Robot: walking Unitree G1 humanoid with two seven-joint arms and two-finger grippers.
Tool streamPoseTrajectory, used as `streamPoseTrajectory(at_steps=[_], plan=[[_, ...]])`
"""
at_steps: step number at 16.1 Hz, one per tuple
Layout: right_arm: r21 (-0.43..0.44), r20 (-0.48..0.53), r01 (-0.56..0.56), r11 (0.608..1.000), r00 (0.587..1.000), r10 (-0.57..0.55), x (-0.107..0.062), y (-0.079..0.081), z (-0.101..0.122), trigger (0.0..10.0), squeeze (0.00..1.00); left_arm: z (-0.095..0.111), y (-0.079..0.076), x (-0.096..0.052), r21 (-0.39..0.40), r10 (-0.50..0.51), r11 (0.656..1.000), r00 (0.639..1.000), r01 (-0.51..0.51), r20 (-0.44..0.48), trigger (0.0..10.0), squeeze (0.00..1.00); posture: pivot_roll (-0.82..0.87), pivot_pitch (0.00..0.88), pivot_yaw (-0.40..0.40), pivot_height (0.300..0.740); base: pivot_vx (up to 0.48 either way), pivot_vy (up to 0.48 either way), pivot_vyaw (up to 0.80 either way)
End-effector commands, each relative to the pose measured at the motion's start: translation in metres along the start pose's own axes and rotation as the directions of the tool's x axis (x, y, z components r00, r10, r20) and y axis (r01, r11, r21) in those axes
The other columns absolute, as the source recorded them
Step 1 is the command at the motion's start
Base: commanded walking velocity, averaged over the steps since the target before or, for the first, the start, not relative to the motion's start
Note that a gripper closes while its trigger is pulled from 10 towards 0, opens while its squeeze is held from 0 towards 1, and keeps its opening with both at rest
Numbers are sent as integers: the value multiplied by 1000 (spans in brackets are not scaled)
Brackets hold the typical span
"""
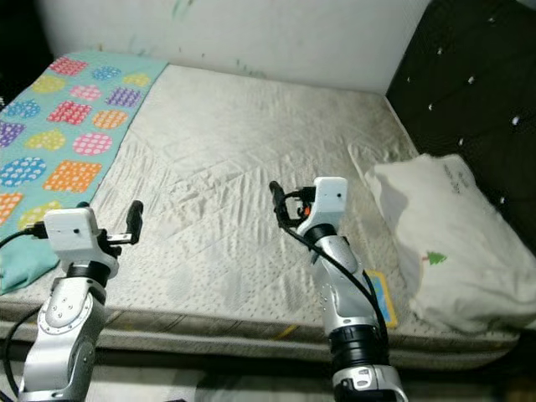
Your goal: Clean up the room
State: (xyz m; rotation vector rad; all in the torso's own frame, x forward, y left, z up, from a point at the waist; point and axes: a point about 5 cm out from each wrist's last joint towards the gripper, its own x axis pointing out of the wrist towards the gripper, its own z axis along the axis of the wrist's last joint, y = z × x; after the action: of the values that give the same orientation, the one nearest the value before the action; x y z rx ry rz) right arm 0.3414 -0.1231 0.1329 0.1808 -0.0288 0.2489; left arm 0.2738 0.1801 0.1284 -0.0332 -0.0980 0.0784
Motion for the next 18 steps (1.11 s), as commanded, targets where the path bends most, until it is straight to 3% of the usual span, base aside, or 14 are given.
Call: streamPoseTrajectory(at_steps=[1,15,18], plan=[[3,1,22,1000,1000,-22,-3,-8,0,10000,0,-1,-6,0,-19,-21,1000,1000,21,-7,10000,0,-10,69,-81,740,0,435,0],[-19,-3,7,1000,1000,-7,-2,-7,0,10000,0,-3,-7,1,-38,-21,999,1000,21,-13,10000,0,-12,55,-80,740,0,445,0],[-22,-6,3,1000,1000,-3,-2,-7,-1,10000,0,1,-14,-1,-56,-84,995,996,84,14,10000,0,-12,53,-81,740,0,0,0]])
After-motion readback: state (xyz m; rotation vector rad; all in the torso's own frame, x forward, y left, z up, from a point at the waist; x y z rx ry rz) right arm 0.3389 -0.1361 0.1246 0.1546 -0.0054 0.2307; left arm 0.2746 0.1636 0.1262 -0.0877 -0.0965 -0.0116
